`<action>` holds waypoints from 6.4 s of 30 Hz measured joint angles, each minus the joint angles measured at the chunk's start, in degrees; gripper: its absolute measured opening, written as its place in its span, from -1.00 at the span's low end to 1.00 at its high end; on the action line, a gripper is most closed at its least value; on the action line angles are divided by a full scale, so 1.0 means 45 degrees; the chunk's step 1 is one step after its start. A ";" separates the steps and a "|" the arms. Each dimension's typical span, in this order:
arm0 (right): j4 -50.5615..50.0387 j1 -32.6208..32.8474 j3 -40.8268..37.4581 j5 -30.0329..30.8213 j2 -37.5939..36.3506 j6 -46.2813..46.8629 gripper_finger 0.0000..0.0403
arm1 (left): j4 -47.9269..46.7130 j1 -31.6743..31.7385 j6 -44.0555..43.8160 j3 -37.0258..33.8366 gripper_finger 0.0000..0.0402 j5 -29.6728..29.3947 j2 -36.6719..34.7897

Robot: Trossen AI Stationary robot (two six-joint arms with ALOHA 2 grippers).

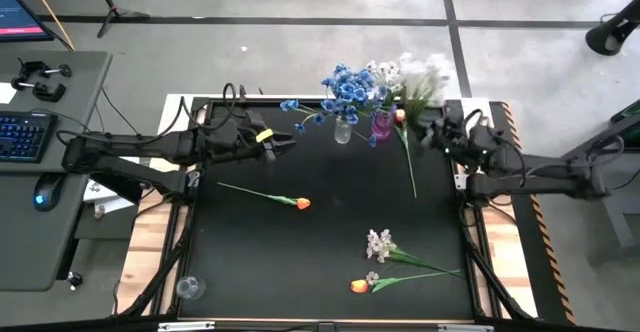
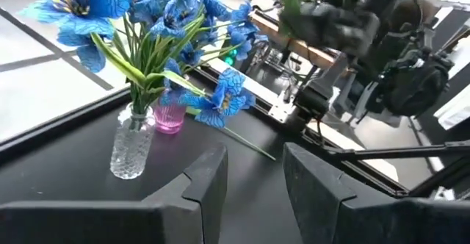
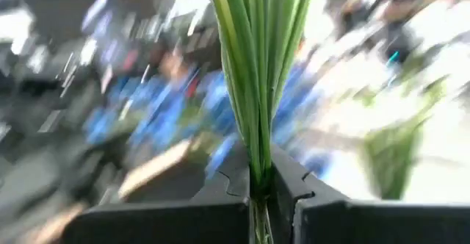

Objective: Sort flowers into vase by color
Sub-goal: Put the top white flowers into the purple vase, then put the white flowers into the purple vase

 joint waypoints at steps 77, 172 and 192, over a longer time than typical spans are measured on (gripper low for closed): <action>0.6274 -0.5313 -0.1176 -0.1754 0.8268 -0.0191 -0.98 | 0.0637 0.0010 0.0627 -0.0003 -0.41 -0.0217 0.0005; -0.9808 1.2265 0.3376 -0.7285 1.2222 1.1607 -0.19 | 0.0637 0.1515 0.1603 -0.0008 -0.41 0.0585 0.0010; -1.0841 1.2010 0.3367 -0.6921 1.1710 1.1726 -0.96 | 0.0643 0.1515 0.1618 -0.0008 -0.41 0.0460 0.0010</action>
